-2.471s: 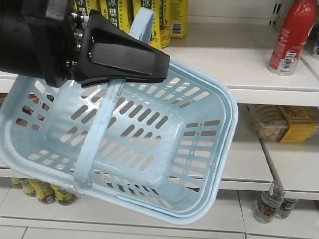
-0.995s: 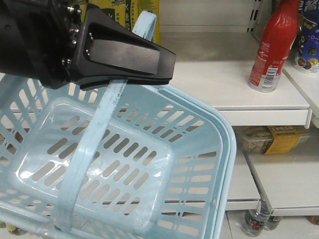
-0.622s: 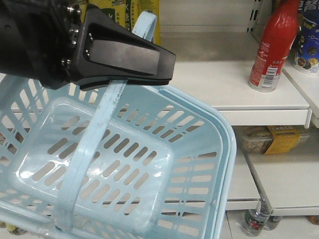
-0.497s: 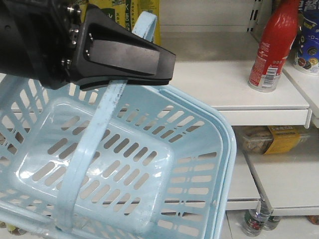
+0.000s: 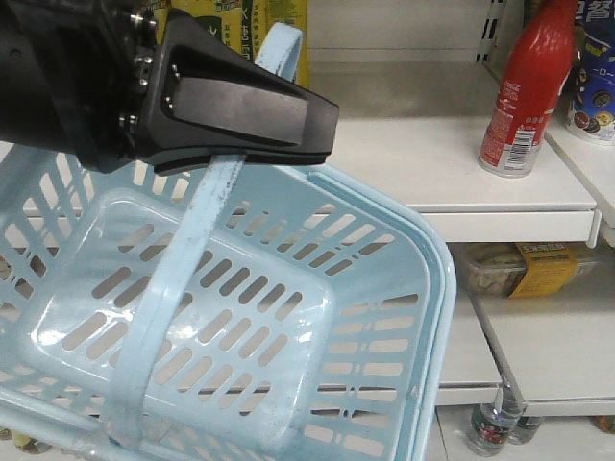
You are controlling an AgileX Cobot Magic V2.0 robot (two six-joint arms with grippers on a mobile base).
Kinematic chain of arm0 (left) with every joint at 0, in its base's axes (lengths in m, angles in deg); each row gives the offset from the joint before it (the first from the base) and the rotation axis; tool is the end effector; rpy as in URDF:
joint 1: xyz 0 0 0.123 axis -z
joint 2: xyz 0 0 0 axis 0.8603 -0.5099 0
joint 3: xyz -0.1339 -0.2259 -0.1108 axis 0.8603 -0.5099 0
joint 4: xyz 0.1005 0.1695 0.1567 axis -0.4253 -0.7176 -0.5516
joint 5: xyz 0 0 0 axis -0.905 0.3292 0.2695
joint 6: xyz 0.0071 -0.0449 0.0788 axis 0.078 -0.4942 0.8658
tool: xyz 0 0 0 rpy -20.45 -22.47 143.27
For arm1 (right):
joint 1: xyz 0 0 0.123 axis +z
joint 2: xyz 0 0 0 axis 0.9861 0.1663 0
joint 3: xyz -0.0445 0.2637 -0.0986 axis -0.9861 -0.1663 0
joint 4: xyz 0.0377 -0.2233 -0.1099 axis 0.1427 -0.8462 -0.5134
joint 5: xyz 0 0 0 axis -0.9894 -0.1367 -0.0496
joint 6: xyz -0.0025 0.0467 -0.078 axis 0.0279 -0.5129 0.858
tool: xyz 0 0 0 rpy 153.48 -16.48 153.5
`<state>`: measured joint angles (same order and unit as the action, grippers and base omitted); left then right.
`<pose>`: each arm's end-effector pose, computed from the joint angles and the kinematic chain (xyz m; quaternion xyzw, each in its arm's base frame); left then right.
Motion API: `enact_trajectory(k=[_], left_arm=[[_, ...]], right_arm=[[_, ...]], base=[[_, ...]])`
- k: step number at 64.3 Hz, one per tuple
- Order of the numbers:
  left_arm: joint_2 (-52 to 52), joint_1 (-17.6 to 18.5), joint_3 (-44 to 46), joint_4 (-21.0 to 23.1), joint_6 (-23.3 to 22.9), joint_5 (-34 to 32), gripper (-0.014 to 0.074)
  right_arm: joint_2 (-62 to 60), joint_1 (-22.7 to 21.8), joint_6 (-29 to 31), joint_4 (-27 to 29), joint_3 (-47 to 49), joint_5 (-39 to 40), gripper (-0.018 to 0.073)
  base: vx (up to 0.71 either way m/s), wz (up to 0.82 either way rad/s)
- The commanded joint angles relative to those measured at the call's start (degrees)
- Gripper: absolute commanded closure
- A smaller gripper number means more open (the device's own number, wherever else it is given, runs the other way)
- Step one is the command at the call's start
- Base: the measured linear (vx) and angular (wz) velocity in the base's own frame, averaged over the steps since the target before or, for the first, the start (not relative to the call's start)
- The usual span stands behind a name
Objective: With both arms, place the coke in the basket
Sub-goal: 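Reach the right gripper to the red Coca-Cola bottle and grasp its neck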
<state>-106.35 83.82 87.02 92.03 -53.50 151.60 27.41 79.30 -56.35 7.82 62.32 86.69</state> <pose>0.1851 -0.1745 0.4721 0.2610 0.7236 -0.6053 0.2046 0.0567 -0.0001 0.1995 0.1039 0.6937 0.0992 0.7058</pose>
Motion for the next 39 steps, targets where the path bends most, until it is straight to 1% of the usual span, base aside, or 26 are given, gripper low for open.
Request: enact_trajectory(k=[1, 6, 11, 13, 15, 17, 20, 26, 28, 31, 32, 36, 39], left_arm=[[1.36, -0.02, 1.57, 2.52, 2.14, -3.69, 0.0603], [1.36, -0.02, 1.57, 2.52, 2.14, -3.69, 0.0603], [1.36, -0.02, 1.57, 2.52, 2.14, -3.69, 0.0603], [1.36, -0.02, 1.57, 2.52, 2.14, -3.69, 0.0603], [1.36, -0.02, 1.57, 2.52, 2.14, -3.69, 0.0603], [1.36, -0.02, 1.57, 2.52, 2.14, -3.69, 0.0603], [1.36, -0.02, 1.57, 2.52, 2.14, -3.69, 0.0603], [1.36, -0.02, 1.57, 2.52, 2.14, -3.69, 0.0603], [1.36, -0.02, 1.57, 2.52, 2.14, -3.69, 0.0603], [1.36, -0.02, 1.57, 2.52, 2.14, -3.69, 0.0603], [1.36, -0.02, 1.57, 2.52, 2.14, -3.69, 0.0603], [1.36, -0.02, 1.57, 2.52, 2.14, -3.69, 0.0603], [1.36, -0.02, 1.57, 2.52, 2.14, -3.69, 0.0603]], right_arm=[[-0.72, 0.08, -9.05, 11.54, -0.44, 7.1, 0.0564], [-0.72, 0.08, -12.07, 19.17, -0.44, 8.74, 0.0564], [-0.72, 0.08, -12.48, 25.33, -0.38, 12.6, 0.0564], [-0.72, 0.08, -12.53, 28.61, -0.31, 14.66, 0.0564], [-0.72, 0.14, -12.46, 30.41, 0.36, 16.2, 0.0564], [-0.72, 0.14, -12.03, 30.57, 1.5, 16.59, 0.0564], [-0.72, 0.14, -9.85, 27.88, 4.44, 15.84, 0.0564], [0.0, 0.14, -3.81, 17.3, 12.8, 10.29, 0.0562], [0.8, 0.14, -1.54, 13.02, 15.74, 7.17, 0.0557], [2.45, 0.14, 0.46, 8.7, 20.87, 3.17, 0.0541], [3.46, 0.14, 1.31, 6.88, 22.3, 1.28, 0.0529], [6.82, 0.14, 2.96, 2.65, 28.07, -3.75, 0.0482], [9.47, 0.14, 4.83, 0.73, 31.61, -6.52, 0.041]], base=[[0.0, 0.0], [0.0, 0.0], [0.0, 0.0], [0.0, 0.0], [0.0, 0.0], [0.0, 0.0], [0.0, 0.0], [0.0, 0.0], [0.0, 0.0], [0.0, 0.0], [0.0, 0.0], [0.0, 0.0], [0.0, 0.0]])
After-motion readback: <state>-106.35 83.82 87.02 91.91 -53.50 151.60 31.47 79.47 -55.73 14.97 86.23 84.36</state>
